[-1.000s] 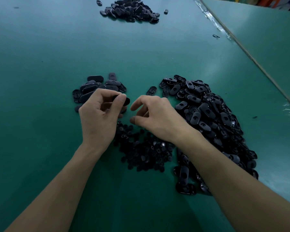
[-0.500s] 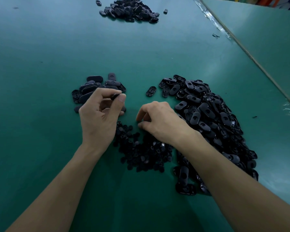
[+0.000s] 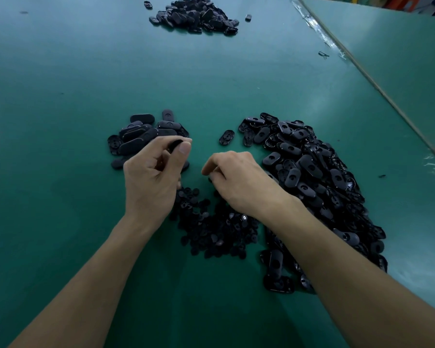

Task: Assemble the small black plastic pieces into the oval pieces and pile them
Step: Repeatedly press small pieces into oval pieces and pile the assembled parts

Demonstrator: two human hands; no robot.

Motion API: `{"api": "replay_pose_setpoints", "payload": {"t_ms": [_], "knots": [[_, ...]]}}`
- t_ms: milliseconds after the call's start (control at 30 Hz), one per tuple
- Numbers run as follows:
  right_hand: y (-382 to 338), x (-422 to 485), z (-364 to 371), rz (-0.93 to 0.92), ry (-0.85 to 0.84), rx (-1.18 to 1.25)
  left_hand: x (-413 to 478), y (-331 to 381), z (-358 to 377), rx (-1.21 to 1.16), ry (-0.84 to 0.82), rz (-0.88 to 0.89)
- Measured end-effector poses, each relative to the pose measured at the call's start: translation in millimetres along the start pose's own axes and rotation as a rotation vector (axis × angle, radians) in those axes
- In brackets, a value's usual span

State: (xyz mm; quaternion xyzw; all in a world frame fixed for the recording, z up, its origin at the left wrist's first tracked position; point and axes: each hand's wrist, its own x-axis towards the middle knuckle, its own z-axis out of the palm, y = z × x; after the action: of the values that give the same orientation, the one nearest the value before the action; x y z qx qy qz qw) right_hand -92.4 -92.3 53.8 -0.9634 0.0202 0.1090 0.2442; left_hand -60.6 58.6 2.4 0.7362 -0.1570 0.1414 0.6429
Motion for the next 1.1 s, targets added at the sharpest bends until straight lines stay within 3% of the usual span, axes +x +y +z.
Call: {"api": "replay_pose_setpoints", "payload": {"t_ms": [467, 767, 1100], "knots": [[-3.9, -1.2, -3.8, -0.024, -0.005, 0.120, -1.3, 1.4, 1.0, -0.063, -0.065, -0.087], [-6.2, 0.7, -7.9, -0.142, 0.241, 0.267, -0.4, 4.2, 0.9, -0.050, -0.068, -0.106], [-6.1, 1.0, -7.2, -0.197, 0.362, 0.292, -0.1, 2.3, 2.3, -0.181, -0.137, -0.170]]}}
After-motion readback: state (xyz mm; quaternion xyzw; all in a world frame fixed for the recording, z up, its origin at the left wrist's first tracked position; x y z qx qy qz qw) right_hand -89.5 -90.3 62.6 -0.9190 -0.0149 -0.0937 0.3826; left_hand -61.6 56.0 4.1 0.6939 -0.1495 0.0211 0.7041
